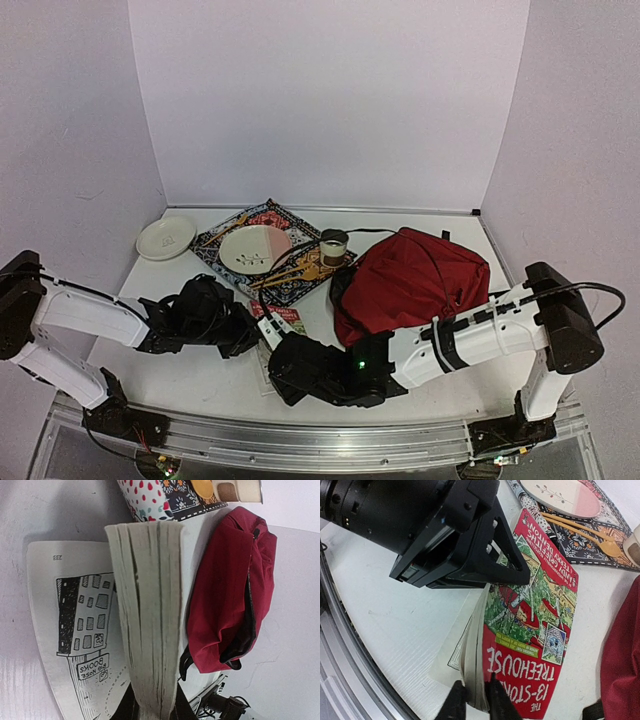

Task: Pack the student bag
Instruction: Pass from the right arm to the left, then pass from the left arm to the right

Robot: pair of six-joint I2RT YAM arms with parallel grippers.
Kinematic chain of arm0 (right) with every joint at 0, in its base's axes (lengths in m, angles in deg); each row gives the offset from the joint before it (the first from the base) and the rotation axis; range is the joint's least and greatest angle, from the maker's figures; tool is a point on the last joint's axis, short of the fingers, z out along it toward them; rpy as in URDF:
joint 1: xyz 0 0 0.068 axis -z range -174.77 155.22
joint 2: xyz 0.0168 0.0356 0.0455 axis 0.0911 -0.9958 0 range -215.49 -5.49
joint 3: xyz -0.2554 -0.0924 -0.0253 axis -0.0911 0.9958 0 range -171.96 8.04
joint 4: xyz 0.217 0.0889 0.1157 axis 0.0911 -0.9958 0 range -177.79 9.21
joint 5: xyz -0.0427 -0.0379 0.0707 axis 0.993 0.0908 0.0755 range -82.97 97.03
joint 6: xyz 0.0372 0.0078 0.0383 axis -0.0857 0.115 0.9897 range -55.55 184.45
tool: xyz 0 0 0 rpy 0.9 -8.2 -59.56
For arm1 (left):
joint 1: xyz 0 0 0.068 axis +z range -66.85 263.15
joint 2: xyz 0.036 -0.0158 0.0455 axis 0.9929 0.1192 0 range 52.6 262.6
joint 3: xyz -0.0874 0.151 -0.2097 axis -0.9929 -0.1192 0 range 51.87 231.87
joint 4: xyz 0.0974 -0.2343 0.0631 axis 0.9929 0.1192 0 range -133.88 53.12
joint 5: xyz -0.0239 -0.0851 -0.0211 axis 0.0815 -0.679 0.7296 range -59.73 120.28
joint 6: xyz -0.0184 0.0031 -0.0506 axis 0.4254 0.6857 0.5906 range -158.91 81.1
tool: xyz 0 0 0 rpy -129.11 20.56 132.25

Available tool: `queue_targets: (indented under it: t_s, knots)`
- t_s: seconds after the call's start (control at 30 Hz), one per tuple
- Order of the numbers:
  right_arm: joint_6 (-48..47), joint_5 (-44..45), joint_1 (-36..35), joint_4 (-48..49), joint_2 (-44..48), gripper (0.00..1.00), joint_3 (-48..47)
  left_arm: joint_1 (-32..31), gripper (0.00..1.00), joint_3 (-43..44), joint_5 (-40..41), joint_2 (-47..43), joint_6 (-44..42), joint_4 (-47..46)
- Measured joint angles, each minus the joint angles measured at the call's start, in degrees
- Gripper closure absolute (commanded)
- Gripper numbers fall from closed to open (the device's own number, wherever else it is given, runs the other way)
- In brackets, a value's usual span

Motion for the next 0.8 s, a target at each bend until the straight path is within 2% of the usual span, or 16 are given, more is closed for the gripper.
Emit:
queue_targets:
  t_s: [0.1,0.23,0.5,0.63,0.73,0.8]
  knots:
    - [-0.6,-0.8,-0.02,0.65,0.28,0.65,0.05,0.0,1.0,-0.59,-0.02,-1.63,-0.02,0.04]
    - [-1.43,-2.52,-0.02,1.36,3.09,0.49,1.62,0.0,1.0,-2.2,-0.04,-4.86,-0.37,0.2]
    - [-2.39,-7.98,1.69,2.76,13.57,0.41,7.05,0.0,1.0,-5.19,-0.91,-14.18,-3.44,0.96]
    - [-1.61,-12.0,5.93,4.35,19.34,0.4,11.71,0.0,1.0,-5.21,-2.09,-16.7,-6.71,0.71]
    - [-0.08,-15.15,10.09,6.41,23.46,0.31,15.93,0.0,1.0,-5.21,-3.73,-17.29,-8.96,-0.43]
    - [1.19,-17.34,12.87,7.82,26.36,0.29,18.9,0.0,1.0,-5.21,-4.97,-17.37,-10.02,-1.58]
